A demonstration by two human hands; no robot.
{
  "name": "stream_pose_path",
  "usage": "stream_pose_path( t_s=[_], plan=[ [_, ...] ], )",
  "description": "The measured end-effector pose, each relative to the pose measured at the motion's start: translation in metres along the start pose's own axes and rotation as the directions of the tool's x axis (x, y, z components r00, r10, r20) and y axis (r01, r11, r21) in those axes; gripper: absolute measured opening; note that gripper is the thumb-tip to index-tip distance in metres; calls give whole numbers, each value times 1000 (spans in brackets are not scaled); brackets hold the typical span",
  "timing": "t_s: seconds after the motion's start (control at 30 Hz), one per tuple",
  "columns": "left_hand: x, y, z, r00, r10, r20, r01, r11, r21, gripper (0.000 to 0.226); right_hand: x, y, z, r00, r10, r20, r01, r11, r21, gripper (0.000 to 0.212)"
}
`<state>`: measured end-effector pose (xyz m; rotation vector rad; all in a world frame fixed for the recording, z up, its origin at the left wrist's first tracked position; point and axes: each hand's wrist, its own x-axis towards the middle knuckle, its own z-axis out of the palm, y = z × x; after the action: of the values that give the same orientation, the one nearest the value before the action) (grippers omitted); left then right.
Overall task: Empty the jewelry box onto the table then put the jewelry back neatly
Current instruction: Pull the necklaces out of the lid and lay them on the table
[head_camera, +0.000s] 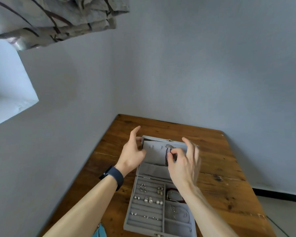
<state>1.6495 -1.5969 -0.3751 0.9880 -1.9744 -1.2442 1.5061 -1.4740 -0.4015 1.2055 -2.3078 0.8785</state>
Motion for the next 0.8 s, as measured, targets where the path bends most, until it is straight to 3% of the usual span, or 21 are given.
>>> stream_pose_path(
  t_s=[0.23,0.43,0.6,0.8],
  plan=[
    [-9,-6,-3,994,91,-67,-82,989,124,75,-4,-12,5,999,31,-19,-32,998,-55,10],
    [-13,-8,0,983,150,-105,-129,975,182,61,2,-10,-6,992,-118,-47,121,992,47,7],
    [-13,-6,2,978,182,-98,-158,964,214,55,16,-13,-19,992,-114,-51,118,989,87,6],
    [-12,1,0,989,144,-23,-132,955,264,60,22,-13,-40,980,-188,-69,200,946,254,10]
  ],
)
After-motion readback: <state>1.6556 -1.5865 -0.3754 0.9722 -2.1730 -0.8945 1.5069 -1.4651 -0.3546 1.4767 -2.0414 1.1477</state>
